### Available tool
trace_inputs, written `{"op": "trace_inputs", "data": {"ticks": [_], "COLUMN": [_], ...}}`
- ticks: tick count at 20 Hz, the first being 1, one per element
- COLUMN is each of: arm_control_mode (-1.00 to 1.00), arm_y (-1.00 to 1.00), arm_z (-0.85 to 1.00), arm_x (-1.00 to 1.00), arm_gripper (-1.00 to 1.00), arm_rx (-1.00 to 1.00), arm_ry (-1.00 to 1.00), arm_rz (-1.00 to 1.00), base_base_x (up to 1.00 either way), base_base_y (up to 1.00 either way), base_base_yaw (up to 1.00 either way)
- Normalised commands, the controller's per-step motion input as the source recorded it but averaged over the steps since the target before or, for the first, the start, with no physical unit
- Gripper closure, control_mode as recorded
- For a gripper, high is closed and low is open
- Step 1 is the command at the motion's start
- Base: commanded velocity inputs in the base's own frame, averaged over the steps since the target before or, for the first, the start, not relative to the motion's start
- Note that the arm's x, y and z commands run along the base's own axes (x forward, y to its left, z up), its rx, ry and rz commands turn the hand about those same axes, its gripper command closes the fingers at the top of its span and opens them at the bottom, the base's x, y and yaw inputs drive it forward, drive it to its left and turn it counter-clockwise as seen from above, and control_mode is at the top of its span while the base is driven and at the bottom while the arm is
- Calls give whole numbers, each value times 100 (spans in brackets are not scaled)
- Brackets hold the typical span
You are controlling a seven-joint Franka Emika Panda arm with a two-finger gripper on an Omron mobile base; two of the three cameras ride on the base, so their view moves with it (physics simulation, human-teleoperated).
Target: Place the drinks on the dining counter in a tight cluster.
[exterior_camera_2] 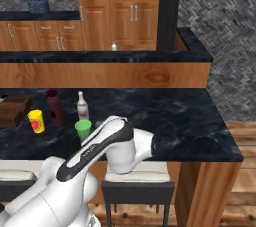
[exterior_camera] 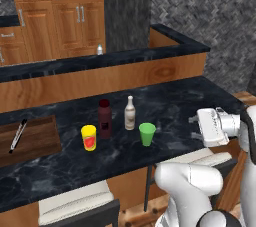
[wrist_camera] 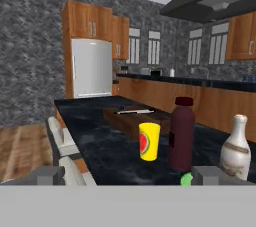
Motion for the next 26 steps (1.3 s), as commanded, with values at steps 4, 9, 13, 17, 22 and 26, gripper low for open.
{"op": "trace_inputs", "data": {"ticks": [4, 9, 13, 17, 22, 26], "arm_control_mode": [-100, -100, -100, -100, -100, 100], "arm_y": [2, 4, 1, 0, 0, 0], "arm_z": [9, 1, 0, 0, 0, 0], "arm_x": [-42, -24, 0, 0, -3, 0], "arm_gripper": [-100, -100, -100, -100, -100, -100], "arm_rx": [-5, -3, 0, 0, 0, 0], "arm_ry": [6, 3, 0, 0, -1, 0], "arm_rz": [-15, -1, 0, 0, 0, 0], "base_base_x": [0, 0, 0, 0, 0, -32], "base_base_y": [0, 0, 0, 0, 0, 1], "base_base_yaw": [0, 0, 0, 0, 0, 0]}}
